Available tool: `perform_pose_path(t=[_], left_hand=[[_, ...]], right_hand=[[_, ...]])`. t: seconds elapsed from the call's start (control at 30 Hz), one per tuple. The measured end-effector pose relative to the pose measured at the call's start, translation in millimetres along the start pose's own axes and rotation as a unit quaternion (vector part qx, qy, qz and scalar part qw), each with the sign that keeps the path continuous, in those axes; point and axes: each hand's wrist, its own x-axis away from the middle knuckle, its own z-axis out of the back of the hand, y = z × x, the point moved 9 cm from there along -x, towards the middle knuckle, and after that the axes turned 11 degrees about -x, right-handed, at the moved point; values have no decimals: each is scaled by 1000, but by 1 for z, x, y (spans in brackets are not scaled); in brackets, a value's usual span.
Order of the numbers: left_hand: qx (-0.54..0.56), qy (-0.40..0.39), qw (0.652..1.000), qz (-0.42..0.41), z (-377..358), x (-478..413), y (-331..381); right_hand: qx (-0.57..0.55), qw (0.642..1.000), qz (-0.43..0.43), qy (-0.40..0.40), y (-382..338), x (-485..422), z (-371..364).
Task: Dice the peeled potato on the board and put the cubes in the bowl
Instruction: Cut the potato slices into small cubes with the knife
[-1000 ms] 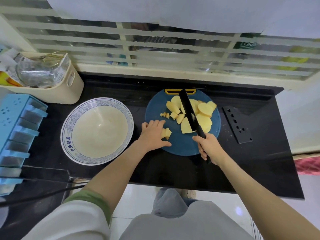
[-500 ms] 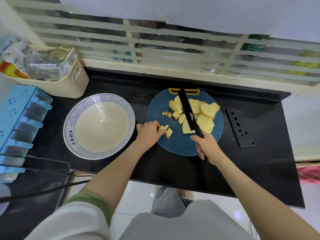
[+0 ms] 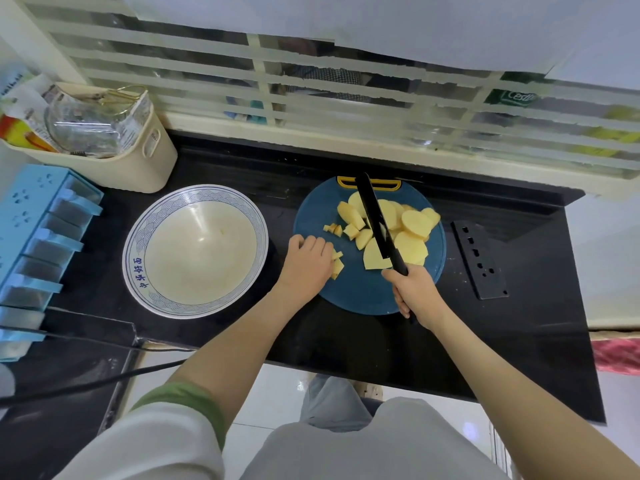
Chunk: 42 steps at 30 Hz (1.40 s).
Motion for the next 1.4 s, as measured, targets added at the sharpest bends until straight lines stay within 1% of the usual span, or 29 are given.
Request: perform_pose_path(t=[0.07,0.1,0.13,0.17,0.23,0.3,0.37,0.43,0.53,0.63,0.77,1.0,1.07,1.13,1.2,1.23,1.3,1.37,1.4], left_hand=[[16,16,999,-37,-3,5,3],[32,4,998,-52,-7,6,3],[61,-34,996,-57,-12,7,1],[92,-94,990,-56,-20,7,-1],[149,-193,969,-32,-34,5,-7],[189,-239,952,-20,-38,2,-10],[208,-259,943,-29,-40,-3,-8],[193,-264,944,-52,-39,-6,-5],[157,-237,956,-71,-33,-12,-2],[149,-229,960,-60,-33,-13,-2],[167,-223,960,-26,-33,-12,-9],[193,-207,959,-23,-27,-11,-8],[146,-195,970,-26,-23,-10,-9],[50,-182,980,-54,-20,-11,-5],[-21,-198,977,-78,-25,-12,2],[-31,-212,973,-80,-27,-13,4],[2,-234,970,-59,-30,-15,4],[43,-238,970,-33,-31,-14,-2],[45,-238,970,-26,-31,-12,-6]], right_hand=[[-1,1000,0,0,-1,0,1],[-4,1000,1,1,-2,1,2],[-6,1000,2,3,-2,1,2],[-8,1000,3,4,-3,1,2],[-8,1000,4,5,-3,2,1],[-8,1000,2,4,-3,3,0],[-3,1000,2,2,-3,5,-2],[3,1000,6,-1,-3,6,-2],[2,1000,11,-5,-2,6,-1],[2,1000,12,-2,0,6,2],[-2,1000,11,0,-1,5,4],[5,1000,12,2,-3,5,1],[2,1000,14,1,-3,6,1],[5,1000,15,2,-3,7,1],[7,1000,15,5,-3,7,1],[7,1000,14,6,-2,8,2],[8,1000,14,6,-2,9,2],[8,1000,17,7,-3,9,2],[7,1000,20,10,-4,10,3]])
